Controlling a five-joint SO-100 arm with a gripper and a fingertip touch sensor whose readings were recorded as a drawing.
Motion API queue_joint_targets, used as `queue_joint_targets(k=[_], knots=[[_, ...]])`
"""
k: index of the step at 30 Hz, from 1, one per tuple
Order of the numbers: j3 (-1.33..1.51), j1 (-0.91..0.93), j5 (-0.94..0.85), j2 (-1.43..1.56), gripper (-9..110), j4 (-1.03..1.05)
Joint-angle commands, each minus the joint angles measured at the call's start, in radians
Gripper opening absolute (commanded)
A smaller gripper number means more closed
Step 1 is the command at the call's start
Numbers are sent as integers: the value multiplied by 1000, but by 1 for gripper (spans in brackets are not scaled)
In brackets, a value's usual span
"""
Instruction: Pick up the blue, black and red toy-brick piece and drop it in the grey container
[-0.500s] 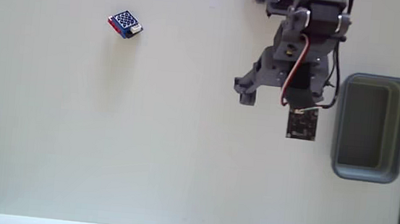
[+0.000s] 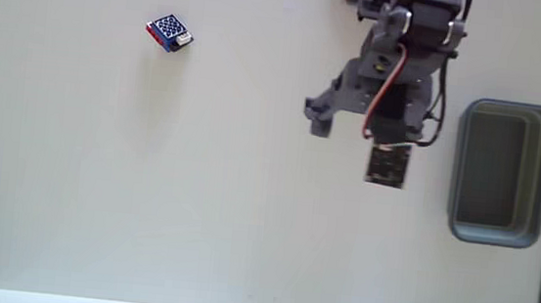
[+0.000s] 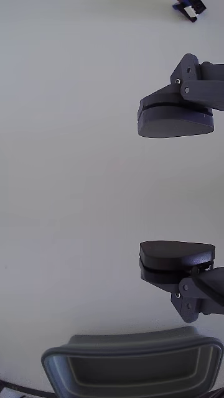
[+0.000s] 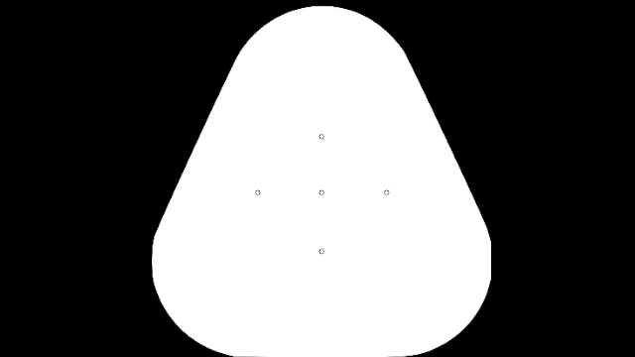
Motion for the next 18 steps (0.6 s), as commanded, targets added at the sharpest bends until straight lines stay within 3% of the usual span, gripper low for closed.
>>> queue_joint_targets(k=[1, 18], knots=[[5, 78, 5, 38, 110, -4], [5, 371, 5, 38, 110, -4]])
